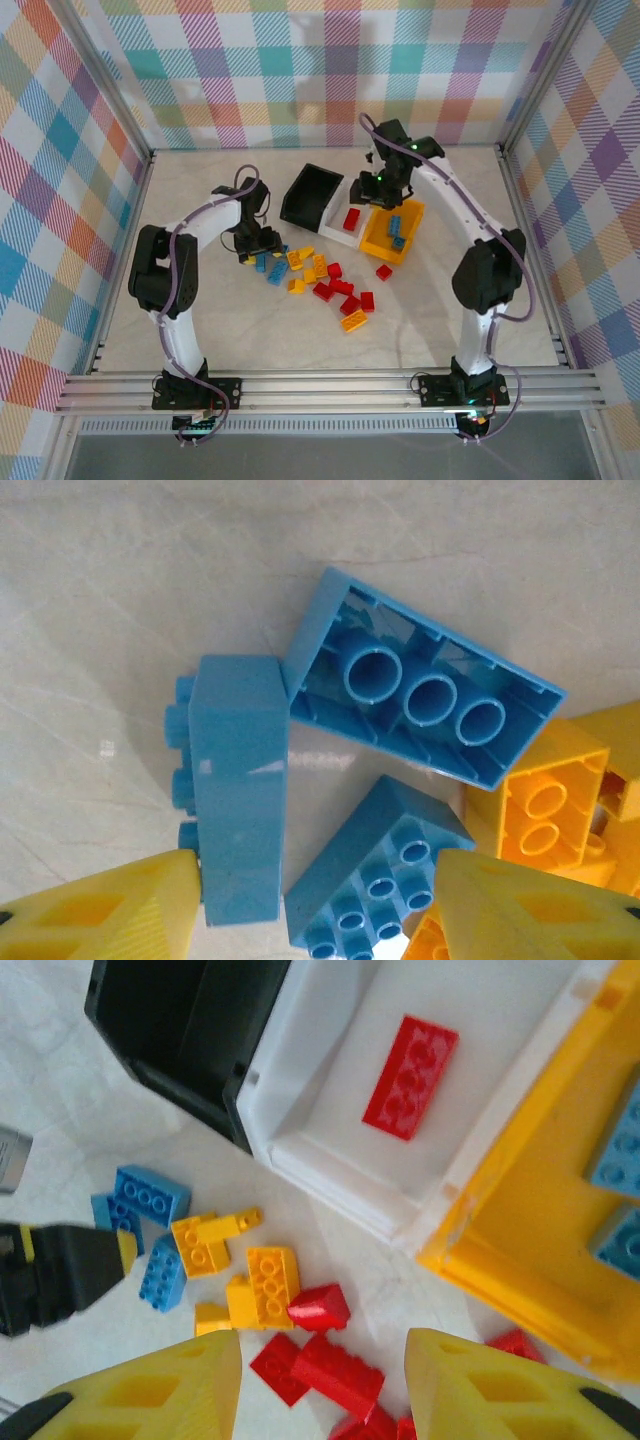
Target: Sort the legos into containers by color
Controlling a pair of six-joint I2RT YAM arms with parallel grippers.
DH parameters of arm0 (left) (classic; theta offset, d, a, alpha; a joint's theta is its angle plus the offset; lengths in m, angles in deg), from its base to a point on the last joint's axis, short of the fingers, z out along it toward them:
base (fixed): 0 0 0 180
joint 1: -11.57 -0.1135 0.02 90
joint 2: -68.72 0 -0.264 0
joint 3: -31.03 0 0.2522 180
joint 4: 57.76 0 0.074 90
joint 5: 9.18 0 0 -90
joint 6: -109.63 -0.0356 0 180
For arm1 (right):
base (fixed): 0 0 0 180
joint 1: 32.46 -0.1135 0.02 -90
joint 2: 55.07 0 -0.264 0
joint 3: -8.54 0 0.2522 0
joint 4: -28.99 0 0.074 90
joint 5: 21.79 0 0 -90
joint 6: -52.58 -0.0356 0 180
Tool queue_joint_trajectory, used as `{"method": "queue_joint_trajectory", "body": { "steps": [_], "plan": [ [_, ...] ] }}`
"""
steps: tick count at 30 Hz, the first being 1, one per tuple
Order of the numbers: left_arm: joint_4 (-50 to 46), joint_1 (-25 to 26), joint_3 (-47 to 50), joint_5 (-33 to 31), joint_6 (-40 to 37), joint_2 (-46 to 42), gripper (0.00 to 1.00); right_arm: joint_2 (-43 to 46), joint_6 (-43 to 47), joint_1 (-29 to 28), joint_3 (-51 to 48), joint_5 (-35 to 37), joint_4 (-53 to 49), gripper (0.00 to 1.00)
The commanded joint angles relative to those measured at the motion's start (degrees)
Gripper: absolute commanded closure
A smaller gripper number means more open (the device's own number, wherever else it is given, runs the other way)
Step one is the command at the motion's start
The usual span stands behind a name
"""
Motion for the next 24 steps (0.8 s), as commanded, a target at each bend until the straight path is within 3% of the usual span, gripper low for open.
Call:
{"method": "queue_joint_trajectory", "body": {
  "steps": [1, 8, 20, 24],
  "plan": [
    [-0.9, -0.8, -1.5, -1.8, -1.8, 1.1, 0.39, 3.5, -1.8, 0.3, -5.8, -1.9, 0.7, 0.52],
    [-2.1, -1.5, -1.0, -4.4, -3.2, 1.6, 0.42, 7.1, -3.2, 0.3, -13.1, -2.7, 2.7, 0.52],
    [-1.0, -2.9, -0.2, -4.5, -4.0, 3.9, 0.45, 7.6, -4.4, 0.3, -14.9, -3.8, 3.4, 0.53],
    [-0.5, -3.1, -1.2, -3.8, -4.5, 5.0, 0.51, 7.9, -4.6, 0.2, -15.0, -3.5, 3.2, 0.53]
  ]
}}
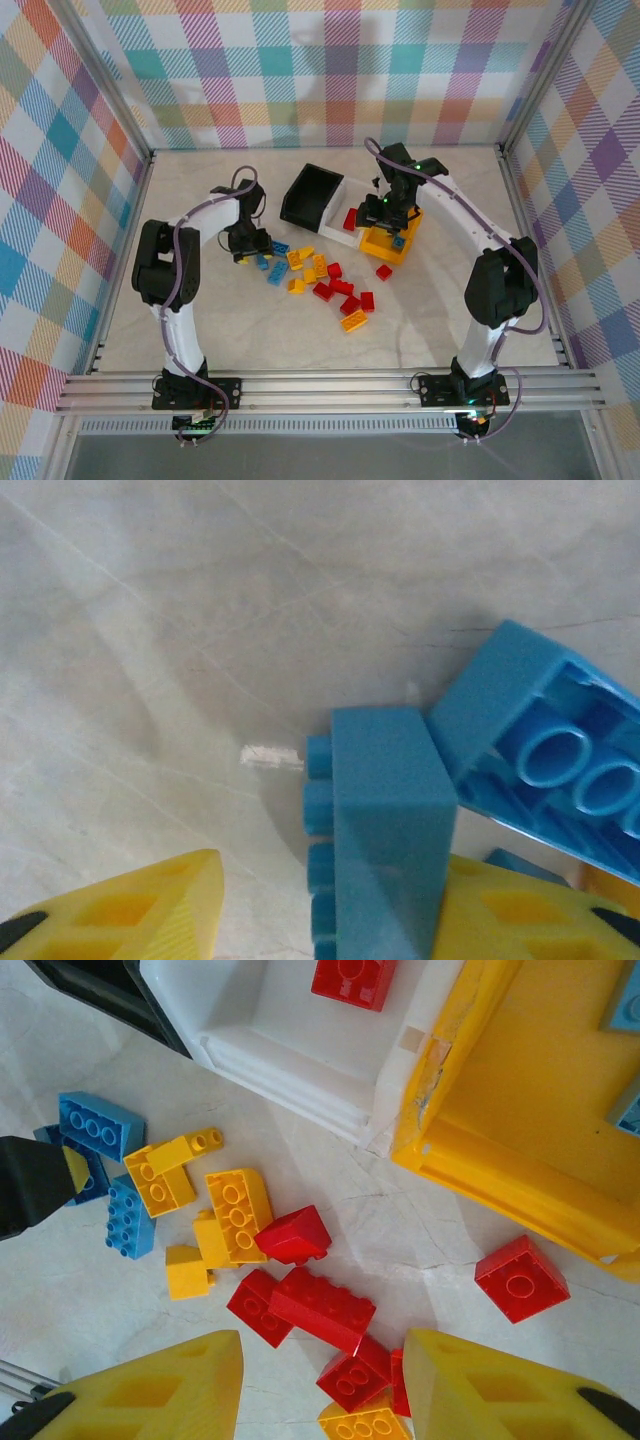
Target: Sort the legos into containers by color
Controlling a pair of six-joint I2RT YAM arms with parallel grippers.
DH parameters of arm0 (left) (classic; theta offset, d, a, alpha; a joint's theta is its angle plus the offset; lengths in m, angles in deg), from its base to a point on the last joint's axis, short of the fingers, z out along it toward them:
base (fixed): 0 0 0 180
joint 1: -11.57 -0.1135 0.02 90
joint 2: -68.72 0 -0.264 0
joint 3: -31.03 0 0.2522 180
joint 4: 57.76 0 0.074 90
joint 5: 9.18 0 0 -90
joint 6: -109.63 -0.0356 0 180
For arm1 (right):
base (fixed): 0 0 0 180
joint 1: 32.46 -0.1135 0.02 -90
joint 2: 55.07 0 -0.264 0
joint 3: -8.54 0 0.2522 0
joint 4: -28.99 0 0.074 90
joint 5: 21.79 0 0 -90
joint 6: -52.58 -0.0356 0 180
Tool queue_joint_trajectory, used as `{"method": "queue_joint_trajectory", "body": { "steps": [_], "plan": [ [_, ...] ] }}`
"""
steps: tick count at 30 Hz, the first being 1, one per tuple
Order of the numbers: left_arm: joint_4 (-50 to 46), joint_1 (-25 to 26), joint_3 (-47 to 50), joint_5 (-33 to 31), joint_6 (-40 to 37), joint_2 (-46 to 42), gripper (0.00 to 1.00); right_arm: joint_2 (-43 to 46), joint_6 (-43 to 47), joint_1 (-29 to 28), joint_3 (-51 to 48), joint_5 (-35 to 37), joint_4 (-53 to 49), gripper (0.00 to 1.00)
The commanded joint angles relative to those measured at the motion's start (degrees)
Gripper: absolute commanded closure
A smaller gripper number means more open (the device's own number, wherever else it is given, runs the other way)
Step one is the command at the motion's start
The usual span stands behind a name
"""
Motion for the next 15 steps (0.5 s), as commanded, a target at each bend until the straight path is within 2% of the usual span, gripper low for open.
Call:
{"method": "queue_joint_trajectory", "body": {
  "steps": [1, 4, 6, 11, 15],
  "plan": [
    [-0.6, -0.8, -1.3, 0.4, -1.1, 1.4, 0.52, 2.0, -0.8, 0.3, -0.8, -0.8, 0.0, 0.53],
    [-0.7, -0.9, -2.0, 0.8, -1.2, 2.2, 0.59, 2.0, -1.0, 0.3, -0.8, -0.8, -0.1, 0.54],
    [-0.8, -0.9, -2.3, 1.0, -1.3, 2.5, 0.72, 2.2, -1.1, 0.3, -1.0, -0.7, -0.1, 0.54],
    [-1.7, -0.9, -2.5, 1.0, -1.4, 1.3, 0.89, 2.7, -1.2, 0.3, -1.4, -0.3, 0.0, 0.54],
    [-4.6, -0.9, -3.5, 2.1, -0.7, -1.6, 0.93, 4.6, -1.3, 0.3, -2.8, 0.6, -0.1, 0.54]
  ]
}}
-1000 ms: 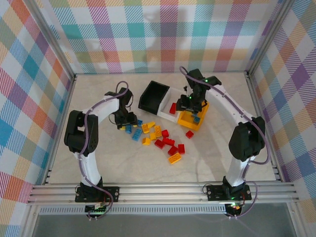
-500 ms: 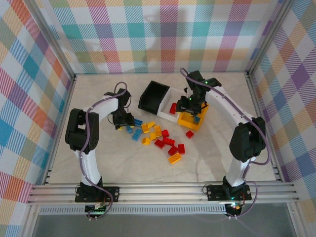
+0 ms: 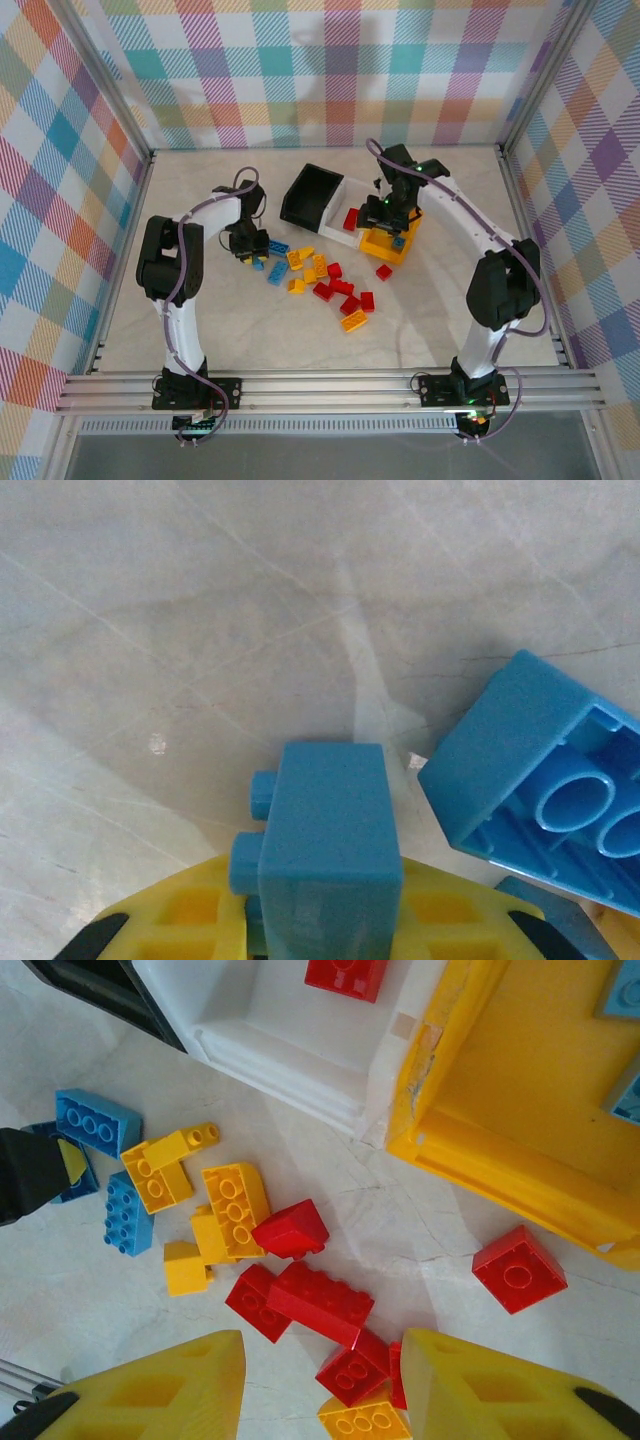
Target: Sort the legos into containers by color
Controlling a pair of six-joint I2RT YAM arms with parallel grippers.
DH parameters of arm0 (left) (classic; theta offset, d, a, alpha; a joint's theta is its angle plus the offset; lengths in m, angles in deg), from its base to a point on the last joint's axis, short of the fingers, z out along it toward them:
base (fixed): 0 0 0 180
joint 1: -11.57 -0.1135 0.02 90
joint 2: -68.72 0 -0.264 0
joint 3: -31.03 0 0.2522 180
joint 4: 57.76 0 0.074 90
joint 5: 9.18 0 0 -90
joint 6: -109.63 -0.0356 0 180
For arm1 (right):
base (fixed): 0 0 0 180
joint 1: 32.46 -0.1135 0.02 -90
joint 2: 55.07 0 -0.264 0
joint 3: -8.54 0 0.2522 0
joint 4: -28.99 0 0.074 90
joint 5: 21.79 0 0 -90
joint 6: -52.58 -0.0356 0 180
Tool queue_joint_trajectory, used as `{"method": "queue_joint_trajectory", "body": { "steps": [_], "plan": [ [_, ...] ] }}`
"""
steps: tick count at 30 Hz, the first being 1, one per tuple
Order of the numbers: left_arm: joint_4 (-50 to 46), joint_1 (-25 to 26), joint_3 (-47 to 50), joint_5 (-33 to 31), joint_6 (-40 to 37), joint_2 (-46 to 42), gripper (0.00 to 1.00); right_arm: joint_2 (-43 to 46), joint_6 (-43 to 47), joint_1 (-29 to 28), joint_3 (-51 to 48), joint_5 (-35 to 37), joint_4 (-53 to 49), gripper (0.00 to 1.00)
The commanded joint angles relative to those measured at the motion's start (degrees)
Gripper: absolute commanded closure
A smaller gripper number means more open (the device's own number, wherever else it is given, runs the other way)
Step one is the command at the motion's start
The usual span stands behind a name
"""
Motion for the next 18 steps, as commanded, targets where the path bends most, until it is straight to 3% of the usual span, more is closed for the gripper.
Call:
{"method": "queue_joint_trajectory", "body": {
  "steps": [1, 5, 8, 18],
  "plan": [
    [-4.5, -0.6, -2.2, 2.5, 0.9, -4.4, 0.93, 4.4, -0.8, 0.4, -2.2, 1.0, -0.4, 0.54],
    [-1.9, 0.7, -3.7, 11.0, 7.3, -10.7, 0.91, 11.2, -1.5, 2.2, -8.2, 1.4, 1.2, 0.54],
    [1.9, 4.6, -8.4, 16.7, 11.4, -10.2, 0.90, 17.2, -2.3, 4.7, -14.0, -0.2, 3.9, 0.55],
    [6.5, 21.7, -40.3, 25.6, 15.1, 13.4, 0.90, 34.1, -5.8, 7.2, -26.6, -3.7, 15.4, 0.54]
  ]
}}
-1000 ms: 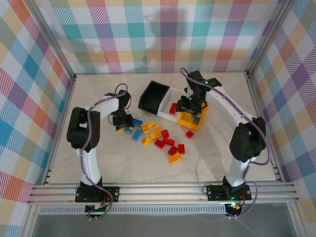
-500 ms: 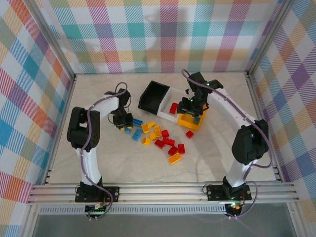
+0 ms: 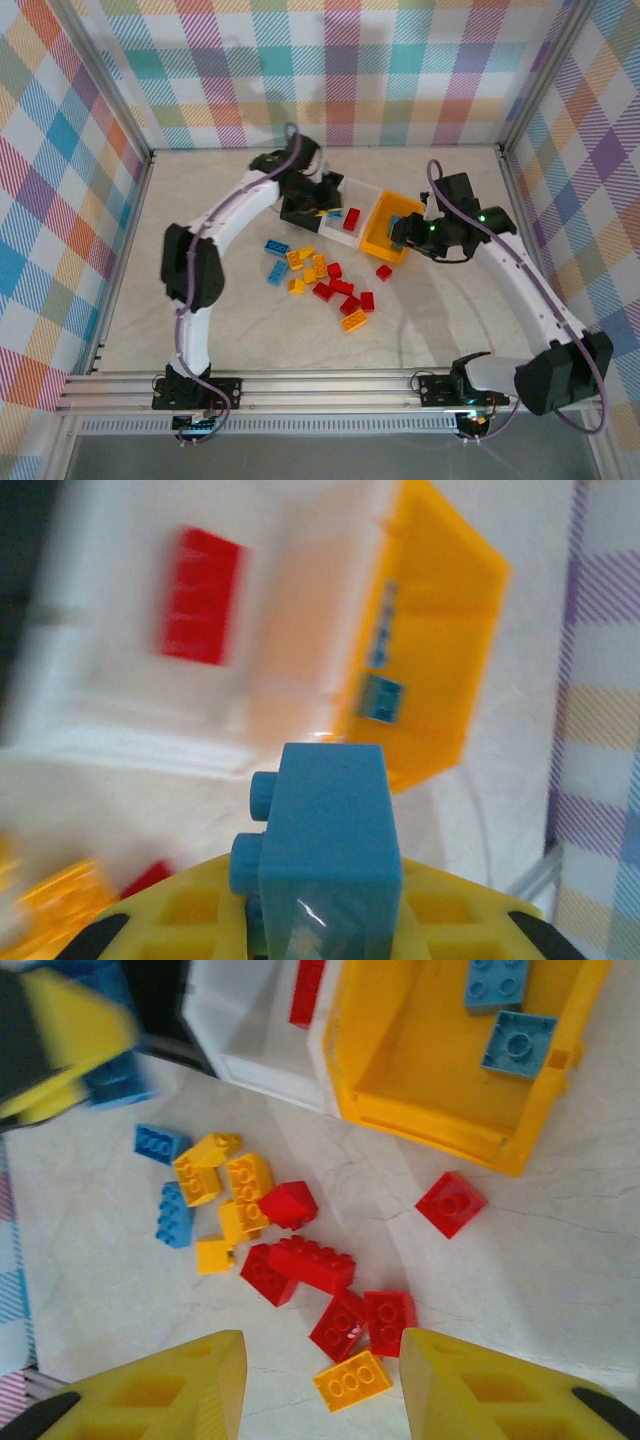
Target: Sort the legos into containers by color
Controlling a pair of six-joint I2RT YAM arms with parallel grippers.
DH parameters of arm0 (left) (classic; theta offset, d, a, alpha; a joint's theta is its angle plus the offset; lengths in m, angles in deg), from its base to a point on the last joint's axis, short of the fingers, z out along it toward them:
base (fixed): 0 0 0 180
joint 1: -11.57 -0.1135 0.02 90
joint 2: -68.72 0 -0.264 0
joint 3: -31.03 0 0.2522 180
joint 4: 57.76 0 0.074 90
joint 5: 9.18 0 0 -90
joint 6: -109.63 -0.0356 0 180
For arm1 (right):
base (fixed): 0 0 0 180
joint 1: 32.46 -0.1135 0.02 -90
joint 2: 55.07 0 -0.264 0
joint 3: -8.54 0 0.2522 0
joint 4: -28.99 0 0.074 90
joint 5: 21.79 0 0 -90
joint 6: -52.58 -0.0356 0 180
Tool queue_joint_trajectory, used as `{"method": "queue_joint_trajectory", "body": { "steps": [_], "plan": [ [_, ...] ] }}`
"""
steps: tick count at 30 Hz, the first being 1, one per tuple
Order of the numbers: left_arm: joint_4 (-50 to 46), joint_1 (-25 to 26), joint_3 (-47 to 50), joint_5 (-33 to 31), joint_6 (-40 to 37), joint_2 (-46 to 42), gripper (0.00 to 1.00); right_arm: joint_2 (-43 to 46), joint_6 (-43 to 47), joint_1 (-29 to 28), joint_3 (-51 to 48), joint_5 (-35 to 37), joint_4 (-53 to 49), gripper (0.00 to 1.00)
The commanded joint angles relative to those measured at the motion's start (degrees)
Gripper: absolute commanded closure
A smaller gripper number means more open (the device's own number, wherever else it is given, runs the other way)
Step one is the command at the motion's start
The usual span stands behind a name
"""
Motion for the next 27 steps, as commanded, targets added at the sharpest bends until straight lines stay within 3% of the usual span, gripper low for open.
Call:
{"method": "queue_joint_trajectory", "body": {
  "steps": [1, 8, 13, 16, 22, 27],
  "plan": [
    [-0.1, 4.2, -10.7, 5.8, 2.1, 9.4, 0.90, 3.0, -1.8, 0.4, -2.1, -2.7, 5.7, 0.54],
    [-4.1, 8.0, -33.9, 6.6, 4.6, 26.3, 0.89, 6.4, -2.9, 0.5, -4.1, -3.4, 6.0, 0.54],
    [-4.1, 8.0, -34.4, 5.0, 5.0, 28.4, 0.82, 7.1, -2.8, 0.5, -4.8, -3.5, 5.1, 0.54],
    [-4.4, 8.1, -34.4, 4.8, 5.2, 28.4, 0.64, 7.1, -2.7, 0.5, -5.7, -3.3, 4.4, 0.54],
    [-5.6, 8.1, -34.4, 5.1, 3.7, 26.5, 0.50, 7.0, -3.9, 0.6, -7.8, -3.3, 4.9, 0.52],
    [-9.3, 7.8, -34.3, 3.4, 0.9, 23.2, 0.45, 5.8, -4.6, 0.6, -7.5, -1.0, -0.2, 0.51]
  ]
}}
